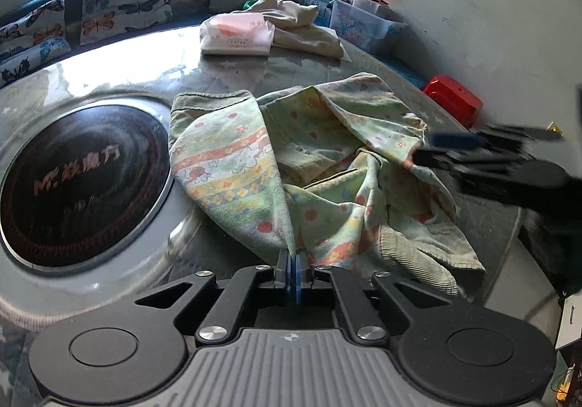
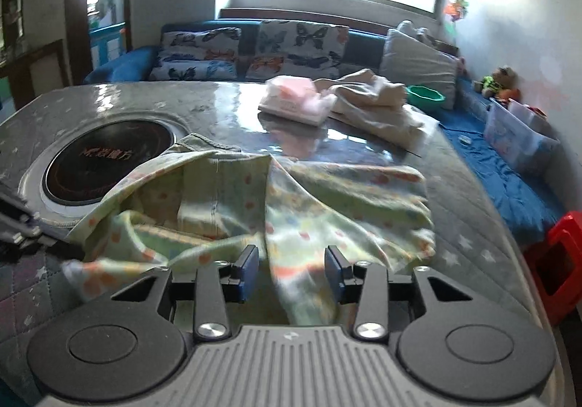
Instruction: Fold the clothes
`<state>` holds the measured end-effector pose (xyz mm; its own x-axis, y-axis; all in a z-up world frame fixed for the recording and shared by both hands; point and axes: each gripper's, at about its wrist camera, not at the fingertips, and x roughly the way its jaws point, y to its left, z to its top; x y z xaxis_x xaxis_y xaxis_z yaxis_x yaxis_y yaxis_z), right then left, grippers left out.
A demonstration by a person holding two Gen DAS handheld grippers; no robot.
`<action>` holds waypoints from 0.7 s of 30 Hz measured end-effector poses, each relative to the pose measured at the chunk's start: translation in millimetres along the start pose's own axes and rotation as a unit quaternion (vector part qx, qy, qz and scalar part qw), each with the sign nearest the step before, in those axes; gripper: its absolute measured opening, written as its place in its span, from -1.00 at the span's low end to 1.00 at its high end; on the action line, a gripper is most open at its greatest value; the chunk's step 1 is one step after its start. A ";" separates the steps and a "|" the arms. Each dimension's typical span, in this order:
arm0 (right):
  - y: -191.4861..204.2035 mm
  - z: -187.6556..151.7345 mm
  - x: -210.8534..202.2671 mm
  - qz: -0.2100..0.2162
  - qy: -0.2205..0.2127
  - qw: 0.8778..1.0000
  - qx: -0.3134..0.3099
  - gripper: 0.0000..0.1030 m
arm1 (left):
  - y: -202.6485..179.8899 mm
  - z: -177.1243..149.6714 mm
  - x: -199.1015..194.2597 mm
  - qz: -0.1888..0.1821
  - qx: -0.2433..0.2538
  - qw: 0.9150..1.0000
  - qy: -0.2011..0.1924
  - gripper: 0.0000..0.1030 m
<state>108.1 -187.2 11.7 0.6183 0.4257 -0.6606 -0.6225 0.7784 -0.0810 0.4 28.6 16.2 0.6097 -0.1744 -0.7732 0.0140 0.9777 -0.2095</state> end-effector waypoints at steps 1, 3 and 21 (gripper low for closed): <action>3.3 3.7 7.3 0.002 0.002 1.000 -0.006 -0.16 | 3.8 -6.9 -1.7 0.001 -0.003 1.000 0.001 -0.95; 10.3 10.2 21.4 0.007 0.004 1.000 -0.018 -0.06 | 7.5 -16.6 -5.4 0.003 -0.005 1.000 0.004 -0.95; 10.1 2.7 44.3 -0.035 0.008 0.998 -0.043 -0.93 | 16.7 -27.3 -14.6 0.000 -0.013 1.000 0.014 -0.91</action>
<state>130.5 -159.3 -16.4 0.6542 0.3638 -0.6631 -0.6175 0.7631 -0.1905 -29.8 44.3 7.6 0.5875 -0.1774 -0.7896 -0.0066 0.9746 -0.2239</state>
